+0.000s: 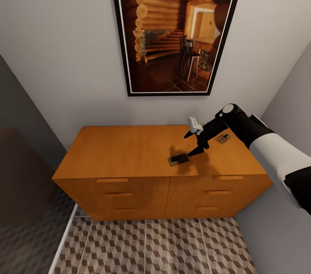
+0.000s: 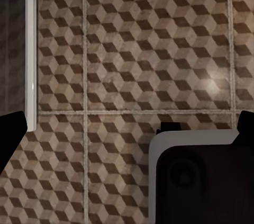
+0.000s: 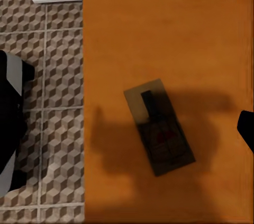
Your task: Take the four mousetraps from the cabinet in the bathroom and place them on the bathroom floor. Make sure all four end up on the same floor surface, and ensure that at least two of them are either under or directly next to the same bathroom sink.
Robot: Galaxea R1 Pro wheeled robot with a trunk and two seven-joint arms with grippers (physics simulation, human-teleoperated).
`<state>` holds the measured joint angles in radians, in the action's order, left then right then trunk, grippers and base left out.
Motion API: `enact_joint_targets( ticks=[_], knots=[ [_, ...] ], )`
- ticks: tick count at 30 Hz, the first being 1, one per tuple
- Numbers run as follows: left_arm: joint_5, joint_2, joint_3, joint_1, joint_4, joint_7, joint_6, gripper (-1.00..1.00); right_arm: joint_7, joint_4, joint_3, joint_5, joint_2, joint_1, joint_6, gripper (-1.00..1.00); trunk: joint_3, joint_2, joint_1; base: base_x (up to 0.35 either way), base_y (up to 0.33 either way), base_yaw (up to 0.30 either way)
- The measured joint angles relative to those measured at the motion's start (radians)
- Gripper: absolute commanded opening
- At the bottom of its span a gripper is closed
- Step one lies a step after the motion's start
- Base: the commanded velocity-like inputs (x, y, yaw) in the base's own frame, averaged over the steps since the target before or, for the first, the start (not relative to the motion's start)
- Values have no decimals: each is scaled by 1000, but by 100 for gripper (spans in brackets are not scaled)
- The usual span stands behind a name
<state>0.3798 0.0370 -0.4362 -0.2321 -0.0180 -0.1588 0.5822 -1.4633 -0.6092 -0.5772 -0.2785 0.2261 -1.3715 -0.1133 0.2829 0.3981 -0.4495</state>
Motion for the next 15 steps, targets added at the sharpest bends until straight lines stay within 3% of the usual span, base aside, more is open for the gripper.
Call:
enact_joint_targets(
  ticks=[10, 15],
  knots=[
    [0, 0, 0, 0, 0, 0, 0, 100, 37, 0, -1, -57, -3, 0, 19, 100, 0, 0, 0, 0, 0, 0],
    [0, 0, 0, 0, 0, 0, 0, 100, 48, -1, -1, -65, -4, 0, 20, 100, 0, 0, 0, 0, 0, 0]
  ],
)
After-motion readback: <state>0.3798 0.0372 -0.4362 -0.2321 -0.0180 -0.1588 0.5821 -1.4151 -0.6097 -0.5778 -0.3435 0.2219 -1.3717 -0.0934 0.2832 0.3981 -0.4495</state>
